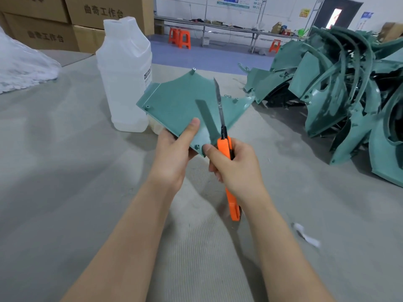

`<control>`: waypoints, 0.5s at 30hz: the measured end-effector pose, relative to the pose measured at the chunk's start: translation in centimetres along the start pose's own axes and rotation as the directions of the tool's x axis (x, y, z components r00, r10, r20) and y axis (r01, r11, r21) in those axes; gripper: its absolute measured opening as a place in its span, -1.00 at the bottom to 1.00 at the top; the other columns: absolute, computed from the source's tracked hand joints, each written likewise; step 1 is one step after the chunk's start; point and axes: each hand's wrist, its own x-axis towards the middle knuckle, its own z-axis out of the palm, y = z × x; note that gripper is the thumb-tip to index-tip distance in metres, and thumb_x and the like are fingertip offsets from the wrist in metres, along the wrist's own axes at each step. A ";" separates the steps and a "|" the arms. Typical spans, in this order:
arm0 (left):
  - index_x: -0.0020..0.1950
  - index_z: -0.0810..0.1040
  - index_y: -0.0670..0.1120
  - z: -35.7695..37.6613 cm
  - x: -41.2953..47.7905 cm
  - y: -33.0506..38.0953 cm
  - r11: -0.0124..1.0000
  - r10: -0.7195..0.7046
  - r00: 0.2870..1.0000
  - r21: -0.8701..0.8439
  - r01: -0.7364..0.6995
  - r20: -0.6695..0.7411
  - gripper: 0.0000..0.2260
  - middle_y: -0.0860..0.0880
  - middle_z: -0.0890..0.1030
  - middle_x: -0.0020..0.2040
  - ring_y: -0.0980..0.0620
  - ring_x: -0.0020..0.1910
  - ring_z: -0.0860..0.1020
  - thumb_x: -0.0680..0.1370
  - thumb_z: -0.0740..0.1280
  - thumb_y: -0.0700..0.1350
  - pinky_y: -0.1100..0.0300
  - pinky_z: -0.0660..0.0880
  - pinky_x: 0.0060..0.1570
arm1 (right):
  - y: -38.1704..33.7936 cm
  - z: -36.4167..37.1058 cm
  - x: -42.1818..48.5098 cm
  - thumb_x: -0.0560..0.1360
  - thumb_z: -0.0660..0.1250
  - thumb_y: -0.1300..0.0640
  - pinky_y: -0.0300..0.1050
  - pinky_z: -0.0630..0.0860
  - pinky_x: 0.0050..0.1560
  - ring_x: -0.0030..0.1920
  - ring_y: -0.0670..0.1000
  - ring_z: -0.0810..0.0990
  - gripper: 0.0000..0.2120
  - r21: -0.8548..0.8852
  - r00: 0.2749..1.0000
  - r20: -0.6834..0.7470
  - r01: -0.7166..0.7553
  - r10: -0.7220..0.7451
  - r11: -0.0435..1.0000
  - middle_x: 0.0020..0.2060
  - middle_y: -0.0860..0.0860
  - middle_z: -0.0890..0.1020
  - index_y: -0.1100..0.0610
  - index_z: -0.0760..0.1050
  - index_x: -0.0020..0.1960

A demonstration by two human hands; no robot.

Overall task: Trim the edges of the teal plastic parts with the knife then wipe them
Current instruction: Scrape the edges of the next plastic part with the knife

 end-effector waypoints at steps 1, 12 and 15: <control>0.08 0.54 -0.10 0.0 -0.1 0.0 1.000 -0.007 1.000 -0.011 0.007 0.002 -0.89 -0.03 0.67 -0.05 -0.01 -0.08 0.65 0.59 0.26 -0.22 0.17 0.58 -0.19 | 0.0 0.0 0.0 0.49 0.39 0.16 -0.16 0.35 -0.37 -0.54 -0.14 0.41 -0.74 -0.002 1.000 0.004 0.003 -0.003 1.000 -0.52 0.02 0.50 0.13 0.42 -0.34; 0.07 0.56 -0.10 -0.8 0.4 0.8 0.916 -0.221 0.970 -0.364 0.169 -0.105 -0.87 0.01 0.69 -0.11 0.12 -0.21 0.66 0.56 0.30 -0.25 0.32 0.55 -0.32 | 1.5 -3.0 0.7 0.45 0.23 -0.32 -0.26 0.25 -0.45 -0.46 -0.14 0.35 -0.54 -0.410 0.932 -0.303 0.060 -0.198 0.910 -0.52 -0.19 0.42 0.01 0.20 -0.35; -0.04 0.57 -0.12 -0.7 0.3 0.9 0.884 -0.285 0.952 -0.415 0.215 -0.113 -0.93 0.00 0.69 -0.20 0.11 -0.25 0.64 0.56 0.31 -0.25 0.33 0.57 -0.32 | 1.8 -1.8 0.5 0.44 0.02 -0.41 -0.14 0.30 -0.40 -0.41 -0.06 0.38 -0.45 -0.428 0.943 -0.254 0.090 -0.215 0.899 -0.52 -0.10 0.42 0.07 0.28 -0.34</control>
